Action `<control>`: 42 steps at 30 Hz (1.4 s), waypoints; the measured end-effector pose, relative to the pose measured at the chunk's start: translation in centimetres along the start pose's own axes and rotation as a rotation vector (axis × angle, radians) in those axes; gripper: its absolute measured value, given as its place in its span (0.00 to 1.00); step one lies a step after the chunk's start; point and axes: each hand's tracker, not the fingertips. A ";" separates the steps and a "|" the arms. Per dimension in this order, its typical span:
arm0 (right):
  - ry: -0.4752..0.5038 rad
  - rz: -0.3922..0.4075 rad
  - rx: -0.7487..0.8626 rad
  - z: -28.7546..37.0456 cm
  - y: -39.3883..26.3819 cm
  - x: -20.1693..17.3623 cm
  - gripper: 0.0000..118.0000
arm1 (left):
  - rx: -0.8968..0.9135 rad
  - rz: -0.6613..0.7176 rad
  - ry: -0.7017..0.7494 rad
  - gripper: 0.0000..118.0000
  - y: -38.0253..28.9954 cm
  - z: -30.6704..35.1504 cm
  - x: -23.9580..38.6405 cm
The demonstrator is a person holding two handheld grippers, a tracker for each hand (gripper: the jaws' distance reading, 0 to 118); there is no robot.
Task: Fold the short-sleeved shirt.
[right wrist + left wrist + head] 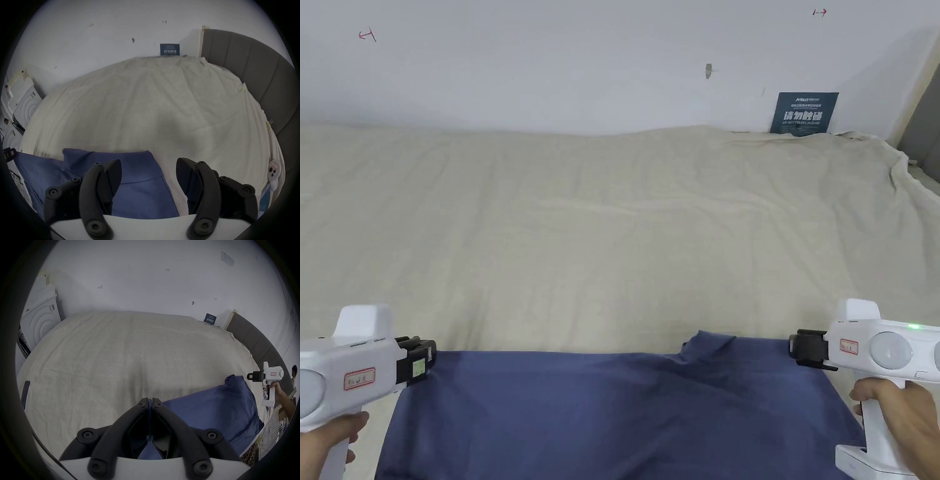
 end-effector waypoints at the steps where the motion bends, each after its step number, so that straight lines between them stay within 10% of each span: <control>1: -0.011 0.006 -0.025 -0.6 -0.1 -0.1 0.62 | -0.002 0.000 0.000 0.00 0.1 -0.3 -0.2; 7: -0.047 0.047 -0.084 -2.3 -0.6 -0.7 0.55 | -0.016 -0.003 0.003 0.00 -0.3 -0.9 -0.4; 14: -0.009 0.048 -0.085 -1.7 -0.8 -1.3 0.04 | -0.026 0.032 0.002 0.00 -0.9 -2.3 -1.9; 42: 0.278 0.008 0.199 23.7 -12.1 3.5 0.03 | 0.024 0.073 0.086 0.00 -8.1 8.4 -1.5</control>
